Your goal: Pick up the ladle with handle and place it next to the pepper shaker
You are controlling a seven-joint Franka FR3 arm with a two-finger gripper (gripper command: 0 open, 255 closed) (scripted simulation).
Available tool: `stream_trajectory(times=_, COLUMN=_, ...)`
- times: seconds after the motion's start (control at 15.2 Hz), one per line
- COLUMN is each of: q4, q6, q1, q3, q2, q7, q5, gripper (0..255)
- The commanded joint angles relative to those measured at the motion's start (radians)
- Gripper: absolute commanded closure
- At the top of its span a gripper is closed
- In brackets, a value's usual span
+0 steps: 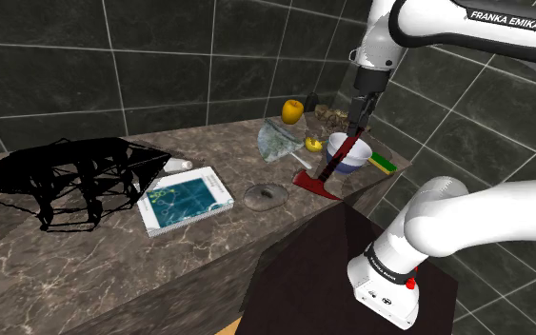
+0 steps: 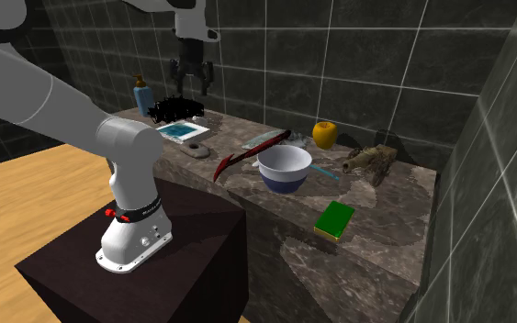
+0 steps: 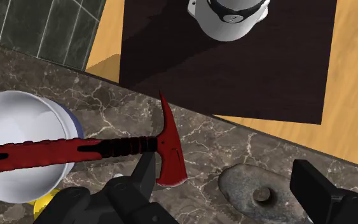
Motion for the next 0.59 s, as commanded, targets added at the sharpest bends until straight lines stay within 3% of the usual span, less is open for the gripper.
stream_trajectory(times=0.0, q4=0.000, q6=0.000, q1=0.000, q3=0.000, q2=0.000, q7=0.000, q5=0.000, gripper=0)
stream_trajectory(times=0.53, q4=0.006, q6=0.177, q1=-0.025, q3=-0.226, q2=0.142, q7=-0.270, q5=-0.070, gripper=0)
